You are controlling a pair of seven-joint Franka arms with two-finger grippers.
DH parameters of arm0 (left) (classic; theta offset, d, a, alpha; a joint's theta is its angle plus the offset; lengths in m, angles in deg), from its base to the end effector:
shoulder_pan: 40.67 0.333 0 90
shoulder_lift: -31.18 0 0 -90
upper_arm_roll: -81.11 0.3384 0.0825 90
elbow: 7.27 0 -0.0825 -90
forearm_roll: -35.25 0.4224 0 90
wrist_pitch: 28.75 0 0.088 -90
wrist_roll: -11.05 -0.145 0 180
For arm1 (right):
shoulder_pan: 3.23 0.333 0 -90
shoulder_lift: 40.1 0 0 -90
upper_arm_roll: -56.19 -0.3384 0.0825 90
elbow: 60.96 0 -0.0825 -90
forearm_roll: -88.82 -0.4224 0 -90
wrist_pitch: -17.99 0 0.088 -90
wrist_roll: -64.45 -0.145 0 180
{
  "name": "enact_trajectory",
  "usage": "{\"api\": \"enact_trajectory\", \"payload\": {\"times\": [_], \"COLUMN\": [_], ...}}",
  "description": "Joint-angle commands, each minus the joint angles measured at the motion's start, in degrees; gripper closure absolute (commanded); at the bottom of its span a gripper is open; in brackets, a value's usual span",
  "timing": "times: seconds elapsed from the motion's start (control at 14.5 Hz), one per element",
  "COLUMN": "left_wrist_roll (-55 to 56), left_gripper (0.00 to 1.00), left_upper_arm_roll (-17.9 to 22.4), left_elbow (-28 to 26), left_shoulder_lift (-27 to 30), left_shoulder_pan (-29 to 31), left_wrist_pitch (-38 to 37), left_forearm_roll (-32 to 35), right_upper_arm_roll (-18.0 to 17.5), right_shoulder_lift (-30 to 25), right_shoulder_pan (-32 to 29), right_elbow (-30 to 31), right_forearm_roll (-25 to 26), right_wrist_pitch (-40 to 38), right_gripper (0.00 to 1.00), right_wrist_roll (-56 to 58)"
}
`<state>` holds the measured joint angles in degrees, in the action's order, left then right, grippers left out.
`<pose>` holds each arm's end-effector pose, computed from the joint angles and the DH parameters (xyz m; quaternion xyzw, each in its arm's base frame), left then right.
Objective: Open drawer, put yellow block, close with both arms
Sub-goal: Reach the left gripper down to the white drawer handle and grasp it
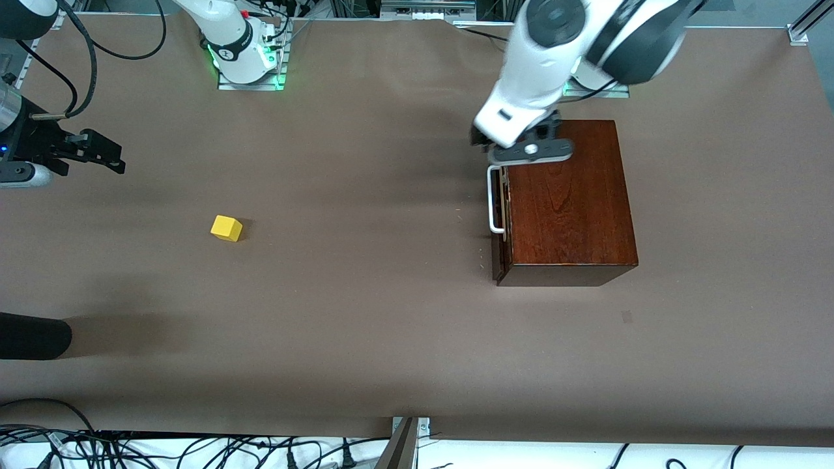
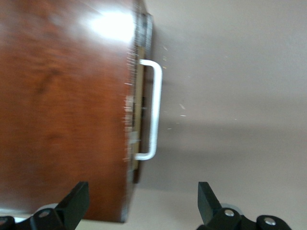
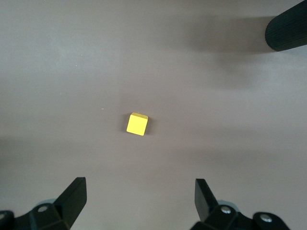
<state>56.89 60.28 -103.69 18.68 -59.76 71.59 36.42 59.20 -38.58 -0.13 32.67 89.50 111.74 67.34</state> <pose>0.5041 -0.4011 0.4385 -0.9960 -0.0503 0.0692 0.0249 0.6040 -0.0004 0.5663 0.9996 0.0265 -0.0124 0.0063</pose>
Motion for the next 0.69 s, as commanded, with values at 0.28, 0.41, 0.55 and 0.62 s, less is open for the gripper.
{"api": "enact_trajectory", "payload": {"times": [0.28, 0.41, 0.55, 0.62], "left_wrist_roll": [7.9, 7.9, 7.9, 7.9], "left_gripper": [0.00, 0.00, 0.00, 0.00], "left_upper_arm_roll": [0.8, 1.2, 1.3, 1.4], "left_elbow": [1.3, 1.3, 1.4, 1.4], "left_shoulder_lift": [-10.6, -11.8, -13.2, -13.9], "left_shoulder_pan": [-6.9, -7.0, -7.2, -7.8], "left_wrist_pitch": [4.8, 6.0, 7.1, 7.8], "left_forearm_roll": [10.6, 11.4, 12.7, 14.1], "right_upper_arm_roll": [-0.5, -0.5, -0.5, -0.5], "right_shoulder_lift": [-1.0, -1.1, -1.6, -1.7], "right_shoulder_pan": [-0.4, -0.4, -0.4, -0.2], "right_elbow": [1.1, 1.2, 1.7, 1.7], "right_forearm_roll": [0.5, 0.4, 0.1, 0.1], "right_wrist_pitch": [1.1, 1.1, 0.8, 0.6], "right_gripper": [0.00, 0.00, 0.00, 0.00], "right_wrist_roll": [0.5, 0.5, 0.5, 0.5]}}
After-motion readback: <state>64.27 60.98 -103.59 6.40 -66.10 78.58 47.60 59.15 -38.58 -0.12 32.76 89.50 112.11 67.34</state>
